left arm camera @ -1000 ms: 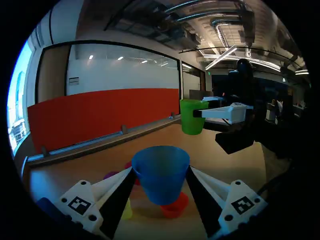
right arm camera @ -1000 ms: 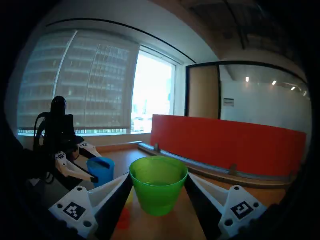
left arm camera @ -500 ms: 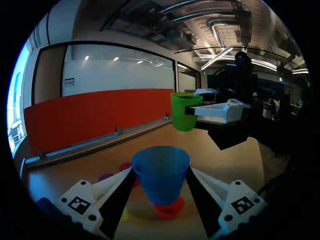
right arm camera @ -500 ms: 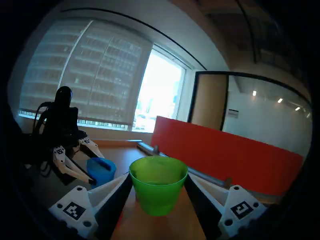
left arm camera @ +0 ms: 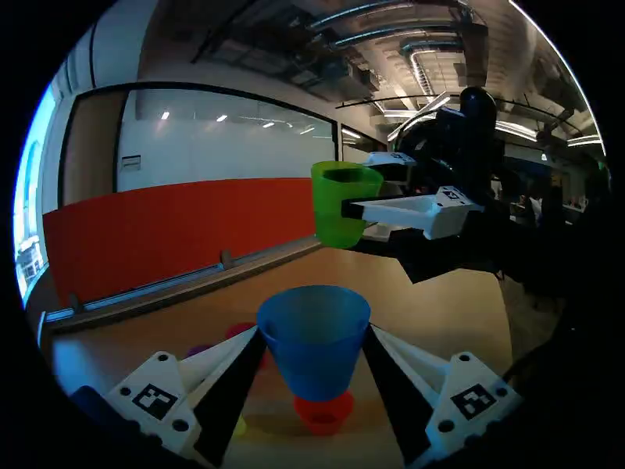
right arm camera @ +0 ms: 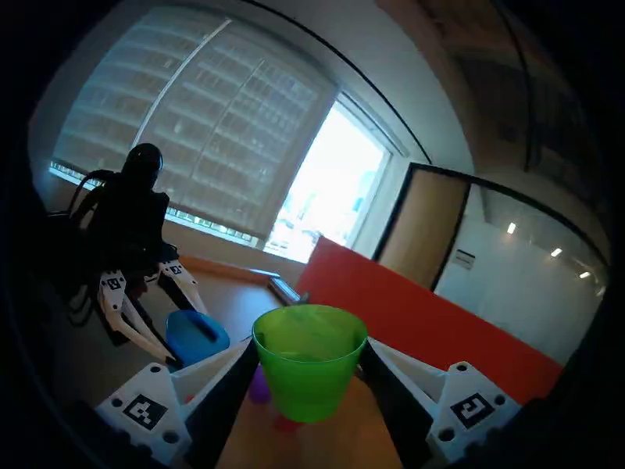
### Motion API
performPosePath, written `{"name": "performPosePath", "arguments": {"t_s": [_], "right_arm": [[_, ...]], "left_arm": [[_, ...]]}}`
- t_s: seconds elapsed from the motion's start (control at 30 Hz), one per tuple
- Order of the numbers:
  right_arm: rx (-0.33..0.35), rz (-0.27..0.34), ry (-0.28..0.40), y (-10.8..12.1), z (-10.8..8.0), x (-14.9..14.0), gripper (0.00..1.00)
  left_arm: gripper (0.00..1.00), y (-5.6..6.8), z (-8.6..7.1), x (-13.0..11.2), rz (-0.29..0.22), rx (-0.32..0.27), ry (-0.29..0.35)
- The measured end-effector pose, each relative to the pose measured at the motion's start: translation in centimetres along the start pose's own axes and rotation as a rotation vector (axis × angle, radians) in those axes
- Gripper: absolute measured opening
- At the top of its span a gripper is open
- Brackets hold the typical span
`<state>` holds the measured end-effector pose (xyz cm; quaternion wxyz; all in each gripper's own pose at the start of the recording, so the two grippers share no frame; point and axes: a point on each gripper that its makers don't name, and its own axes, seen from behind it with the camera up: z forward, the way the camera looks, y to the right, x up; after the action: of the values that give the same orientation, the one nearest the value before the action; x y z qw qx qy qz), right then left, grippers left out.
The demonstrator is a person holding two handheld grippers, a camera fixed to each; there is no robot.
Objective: Pour water
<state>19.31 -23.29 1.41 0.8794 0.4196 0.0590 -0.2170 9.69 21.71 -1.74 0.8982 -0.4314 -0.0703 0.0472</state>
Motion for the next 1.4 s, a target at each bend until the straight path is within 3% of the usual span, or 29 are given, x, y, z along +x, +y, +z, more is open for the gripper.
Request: {"name": "performPosePath", "arguments": {"t_s": [0.87, 1.4], "right_arm": [[0.014, -0.265, -0.017, 0.9, 1.7, 2.5, 0.90], [0.013, -0.367, -0.013, 1.4, 2.3, 3.7, 0.90]], "left_arm": [[0.85, 0.7, 0.2, 0.6, -0.037, -0.024, 0.045], [0.85, 1.4, 0.5, 0.8, -0.027, -0.041, 0.045]]}}
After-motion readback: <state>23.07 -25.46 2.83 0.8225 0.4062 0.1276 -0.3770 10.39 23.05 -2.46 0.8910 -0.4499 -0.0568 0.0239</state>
